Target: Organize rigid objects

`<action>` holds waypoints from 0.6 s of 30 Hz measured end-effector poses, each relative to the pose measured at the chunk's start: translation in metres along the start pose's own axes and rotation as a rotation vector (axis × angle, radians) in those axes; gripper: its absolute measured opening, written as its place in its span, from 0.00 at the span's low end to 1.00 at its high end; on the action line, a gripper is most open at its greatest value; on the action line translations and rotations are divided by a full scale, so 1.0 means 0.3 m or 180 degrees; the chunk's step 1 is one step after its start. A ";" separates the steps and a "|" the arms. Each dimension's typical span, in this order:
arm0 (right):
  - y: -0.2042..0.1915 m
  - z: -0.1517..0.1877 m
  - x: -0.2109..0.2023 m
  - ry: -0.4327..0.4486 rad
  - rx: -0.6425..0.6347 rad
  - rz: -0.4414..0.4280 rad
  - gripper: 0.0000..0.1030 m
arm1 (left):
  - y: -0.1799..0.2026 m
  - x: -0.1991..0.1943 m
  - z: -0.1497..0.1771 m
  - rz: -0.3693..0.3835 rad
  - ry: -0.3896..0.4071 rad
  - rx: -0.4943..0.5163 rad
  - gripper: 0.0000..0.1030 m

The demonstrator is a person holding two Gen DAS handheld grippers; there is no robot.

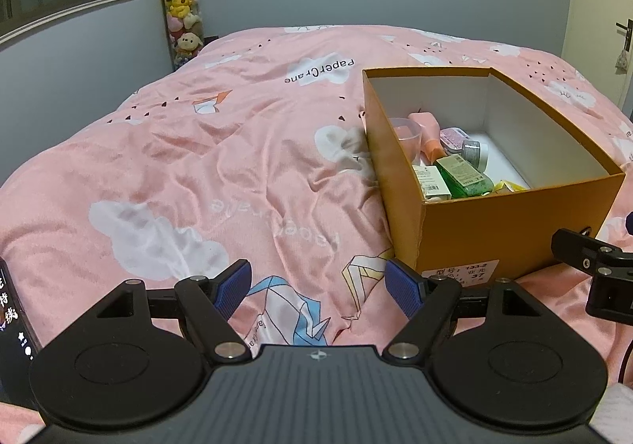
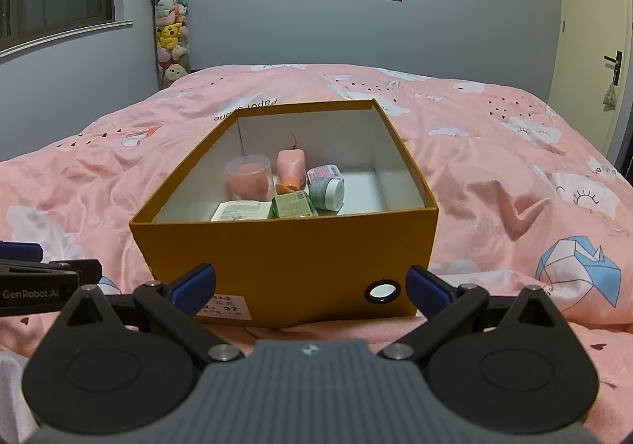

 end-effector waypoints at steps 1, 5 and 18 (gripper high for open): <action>-0.001 0.000 -0.001 0.0003 -0.0004 -0.0004 0.97 | 0.000 0.000 0.000 -0.0003 0.0002 -0.0002 0.87; -0.001 0.000 0.000 -0.0002 -0.0001 -0.0009 0.97 | -0.002 0.000 0.000 -0.0005 0.0002 0.0000 0.87; -0.003 0.002 0.003 -0.0005 0.0025 -0.0021 0.97 | -0.006 -0.002 0.000 -0.0026 0.0012 0.0023 0.87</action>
Point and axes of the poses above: each gripper's, at about its wrist camera, not at the fingertips, and x roughly the way its jaws point, y to its right, z to its underside, the point moved 4 cm from there along x, roughly the way its jaws point, and after that the axes turned 5 degrees about -z, right-handed, at the moved point
